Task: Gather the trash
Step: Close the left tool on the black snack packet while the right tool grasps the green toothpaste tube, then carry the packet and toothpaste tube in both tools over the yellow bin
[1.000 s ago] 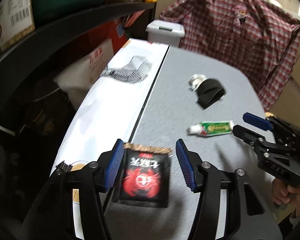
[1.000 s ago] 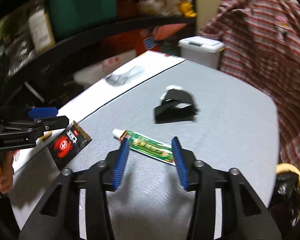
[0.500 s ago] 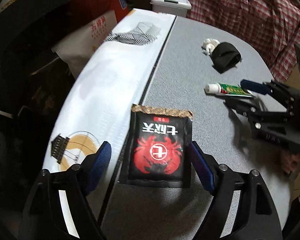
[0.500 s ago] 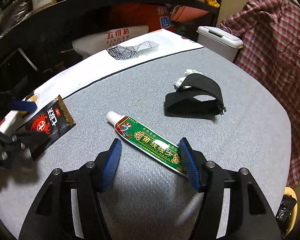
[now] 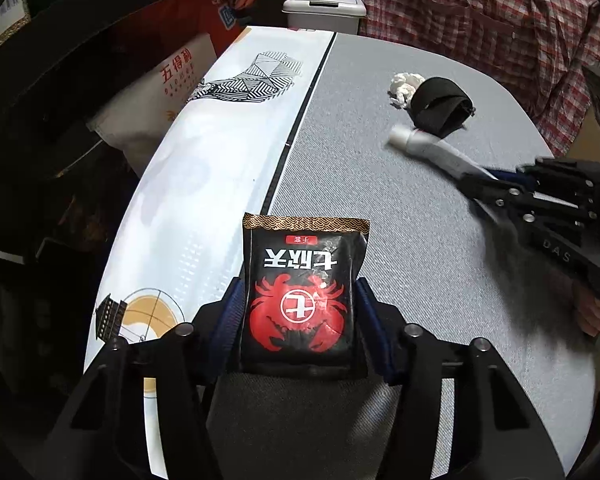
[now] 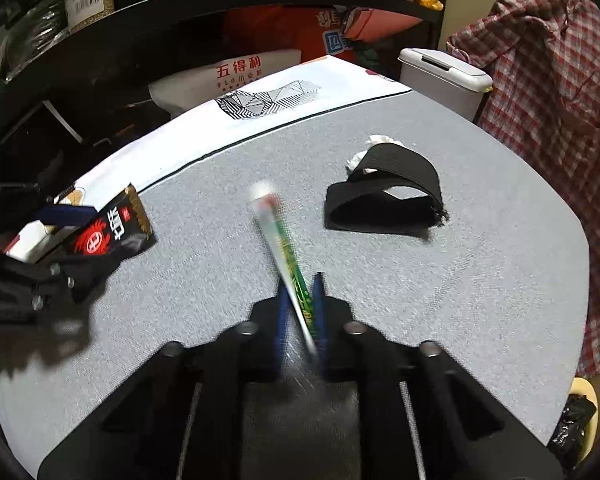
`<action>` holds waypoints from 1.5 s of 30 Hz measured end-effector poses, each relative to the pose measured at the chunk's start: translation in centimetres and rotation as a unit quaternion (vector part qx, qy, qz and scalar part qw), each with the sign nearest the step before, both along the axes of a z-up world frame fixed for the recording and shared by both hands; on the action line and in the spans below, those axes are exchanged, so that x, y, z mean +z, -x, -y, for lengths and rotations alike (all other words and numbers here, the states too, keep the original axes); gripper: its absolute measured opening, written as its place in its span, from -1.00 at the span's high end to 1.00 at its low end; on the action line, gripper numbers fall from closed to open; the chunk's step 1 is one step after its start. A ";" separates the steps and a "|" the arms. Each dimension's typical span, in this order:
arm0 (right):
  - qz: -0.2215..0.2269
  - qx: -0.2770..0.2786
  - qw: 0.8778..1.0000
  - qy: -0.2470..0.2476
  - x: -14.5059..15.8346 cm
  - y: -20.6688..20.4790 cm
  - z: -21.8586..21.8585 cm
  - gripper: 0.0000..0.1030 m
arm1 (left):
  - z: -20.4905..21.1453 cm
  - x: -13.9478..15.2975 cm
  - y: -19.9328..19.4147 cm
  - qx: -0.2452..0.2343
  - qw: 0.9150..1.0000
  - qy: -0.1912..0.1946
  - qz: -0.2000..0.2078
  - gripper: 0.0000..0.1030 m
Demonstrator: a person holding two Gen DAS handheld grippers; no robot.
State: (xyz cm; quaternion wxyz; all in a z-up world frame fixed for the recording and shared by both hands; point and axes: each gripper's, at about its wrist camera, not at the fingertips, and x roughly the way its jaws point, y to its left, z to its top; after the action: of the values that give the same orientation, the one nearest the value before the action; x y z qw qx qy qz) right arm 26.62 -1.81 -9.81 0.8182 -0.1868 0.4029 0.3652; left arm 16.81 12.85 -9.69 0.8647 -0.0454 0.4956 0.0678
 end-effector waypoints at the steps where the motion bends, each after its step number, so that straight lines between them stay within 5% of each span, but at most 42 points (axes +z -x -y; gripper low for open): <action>1: -0.002 -0.003 1.000 -0.002 0.1 0.0 0.2 0.93 | -0.1 0.1 -0.1 0.002 1.000 0.003 0.002 0.02; 16: -0.010 -0.043 0.997 -0.066 4.7 1.9 5.5 0.93 | 0.9 3.3 -0.9 0.009 0.999 0.026 0.045 0.09; 32: 0.045 -0.103 0.990 -0.085 10.2 6.5 11.1 0.93 | 5.6 9.1 -0.8 -0.016 0.991 0.046 0.124 0.09; 45: 0.084 -0.251 0.956 -0.126 13.3 9.4 20.5 0.93 | 9.9 11.5 -0.9 -0.044 0.985 0.063 0.154 0.09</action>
State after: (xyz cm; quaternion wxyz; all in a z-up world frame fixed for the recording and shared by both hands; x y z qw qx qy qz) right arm 17.23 -22.35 3.49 0.9312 -0.0055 0.3175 0.1790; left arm 17.69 2.94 1.84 0.9285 -0.0872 0.3608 -0.0096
